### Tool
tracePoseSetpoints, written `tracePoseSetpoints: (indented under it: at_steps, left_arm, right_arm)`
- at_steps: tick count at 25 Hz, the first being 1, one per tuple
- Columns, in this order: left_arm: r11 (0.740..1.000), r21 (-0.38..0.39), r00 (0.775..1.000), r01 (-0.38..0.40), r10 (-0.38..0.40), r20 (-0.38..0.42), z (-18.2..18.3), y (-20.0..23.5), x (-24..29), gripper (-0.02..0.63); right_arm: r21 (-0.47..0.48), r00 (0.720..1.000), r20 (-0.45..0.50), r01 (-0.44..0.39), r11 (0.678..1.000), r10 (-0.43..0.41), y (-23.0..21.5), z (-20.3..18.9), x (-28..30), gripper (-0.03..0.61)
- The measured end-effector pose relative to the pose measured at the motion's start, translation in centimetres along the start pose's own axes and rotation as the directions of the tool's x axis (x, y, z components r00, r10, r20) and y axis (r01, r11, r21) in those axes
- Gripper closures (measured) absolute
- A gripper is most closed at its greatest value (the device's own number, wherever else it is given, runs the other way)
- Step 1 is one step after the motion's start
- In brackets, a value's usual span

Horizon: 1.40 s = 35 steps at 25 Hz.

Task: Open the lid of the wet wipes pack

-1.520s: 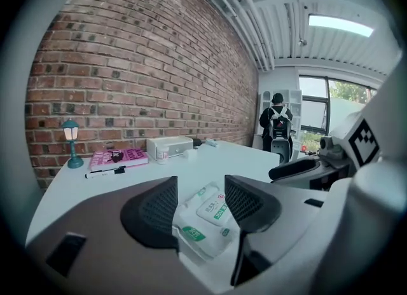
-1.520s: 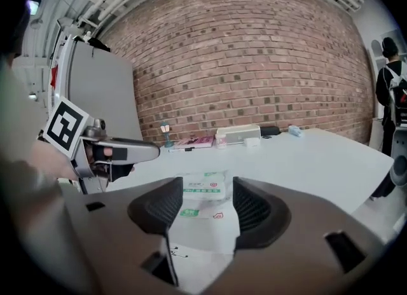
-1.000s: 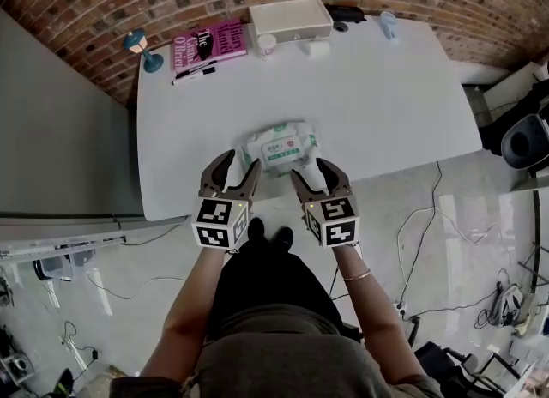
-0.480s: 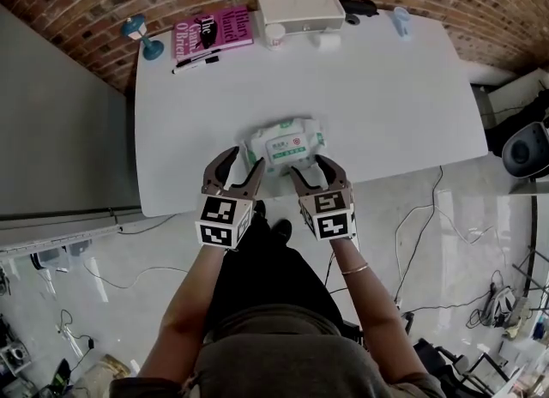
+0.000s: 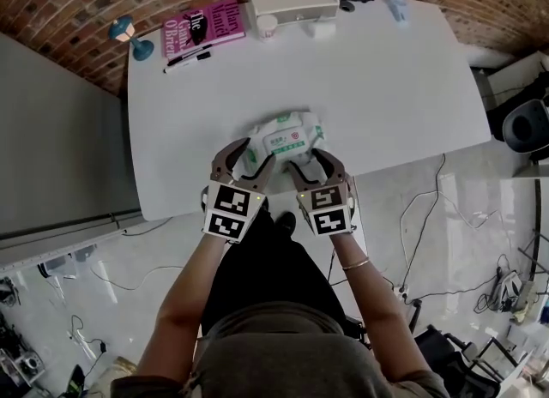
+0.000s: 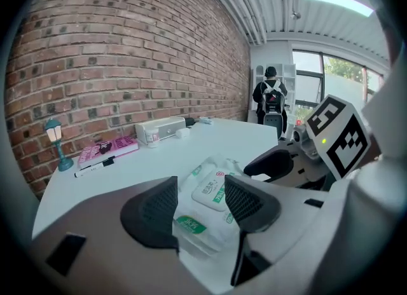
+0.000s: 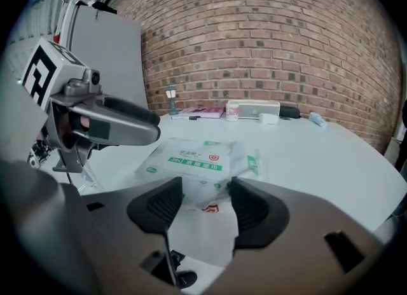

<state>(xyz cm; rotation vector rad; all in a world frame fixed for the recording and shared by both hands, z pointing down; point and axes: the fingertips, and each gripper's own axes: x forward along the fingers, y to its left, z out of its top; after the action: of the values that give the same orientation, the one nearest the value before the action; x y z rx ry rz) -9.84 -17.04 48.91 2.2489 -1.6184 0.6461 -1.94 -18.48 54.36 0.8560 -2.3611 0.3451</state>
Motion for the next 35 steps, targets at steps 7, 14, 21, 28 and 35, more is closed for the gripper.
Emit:
tracePoseSetpoints:
  at_steps: [7, 14, 21, 28, 35]
  left_arm:
    - [0.986, 0.148, 0.991, 0.081, -0.064, -0.114, 0.1, -1.4, 1.9, 0.382]
    - [0.962, 0.229, 0.972, 0.147, -0.097, -0.216, -0.4, -2.7, 3.7, 0.376]
    - [0.937, 0.279, 0.943, 0.211, -0.119, -0.311, -1.1, -3.7, 4.5, 0.37]
    - [0.887, 0.389, 0.917, 0.249, -0.087, -0.39, -0.9, -4.2, 5.3, 0.37]
    - [0.837, 0.461, 0.893, 0.296, -0.071, -0.444, -0.9, -4.7, 5.5, 0.37]
  right_arm:
    - [0.013, 1.0, 0.025, 0.017, 1.0, -0.018, 0.0, -0.1, 0.0, 0.33]
    - [0.019, 0.998, 0.053, 0.019, 1.0, -0.02, 0.1, -0.1, 0.0, 0.33]
    - [0.04, 0.996, 0.087, 0.018, 0.999, -0.021, 0.2, -0.3, 0.1, 0.333]
    - [0.049, 0.993, 0.113, 0.018, 0.999, -0.024, 0.2, -0.6, 0.1, 0.336]
    - [0.059, 0.989, 0.141, 0.025, 0.998, -0.033, 0.3, -0.5, -0.1, 0.336]
